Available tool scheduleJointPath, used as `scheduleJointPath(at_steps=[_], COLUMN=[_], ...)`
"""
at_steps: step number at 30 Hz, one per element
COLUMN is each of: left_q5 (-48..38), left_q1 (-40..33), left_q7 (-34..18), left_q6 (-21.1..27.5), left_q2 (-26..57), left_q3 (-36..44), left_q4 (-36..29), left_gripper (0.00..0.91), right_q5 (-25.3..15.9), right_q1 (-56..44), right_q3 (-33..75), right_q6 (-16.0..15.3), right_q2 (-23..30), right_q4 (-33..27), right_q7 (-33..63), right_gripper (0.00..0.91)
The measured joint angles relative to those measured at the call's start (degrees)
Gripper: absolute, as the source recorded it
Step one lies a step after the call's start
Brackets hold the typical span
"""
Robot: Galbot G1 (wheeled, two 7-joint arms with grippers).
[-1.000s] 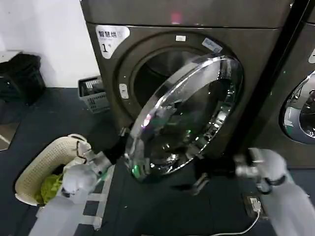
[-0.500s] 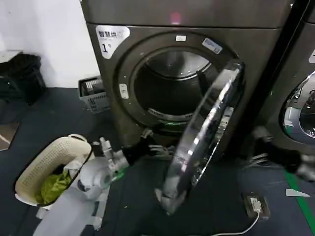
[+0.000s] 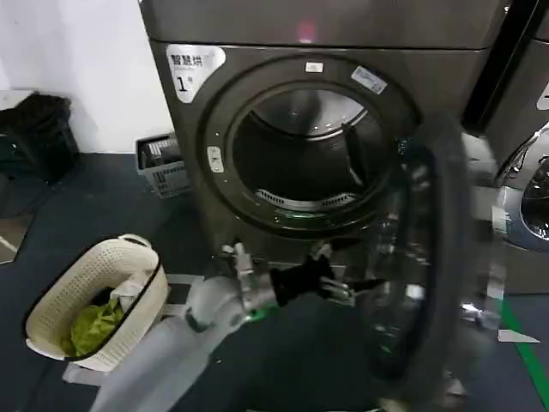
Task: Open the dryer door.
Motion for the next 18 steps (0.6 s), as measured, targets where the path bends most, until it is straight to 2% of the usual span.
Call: scheduleJointPath(at_steps=[5,11,14,18], left_q5=[1.60,4.30,4.30,6.99], left_q1=[-3.65,-6.94,-8.02,-9.54], left_q7=[-0.80,-2.63,-3.46,-4.96], left_q6=[-1.33,-1.86,-0.64,-2.57], left_q2=[-3.50,-8.95,-11.31,-14.44], left_q3=[5.57,10.49,11.97,13.82], left_q4=[3.08,8.05,10.23,12.87], left_gripper=[0.907,0.907,0.907,0.907], right_q5=[-3.67,-3.65,-3.73,-4.48], right_q1=[-2.10,-3.39,-3.71,-4.05], right_q3=[4.54,9.67,12.41,16.40], right_q6=[-0.10,-0.69,-1.14,-2.53], right_q2=[-0.10,-1.84,-2.66,-3.90], right_q4=[-1.22,-3.62,-4.86,-7.22], right_q7=[6.51,12.81,14.10,15.63], right_gripper=[0.907,0.907,0.907,0.907])
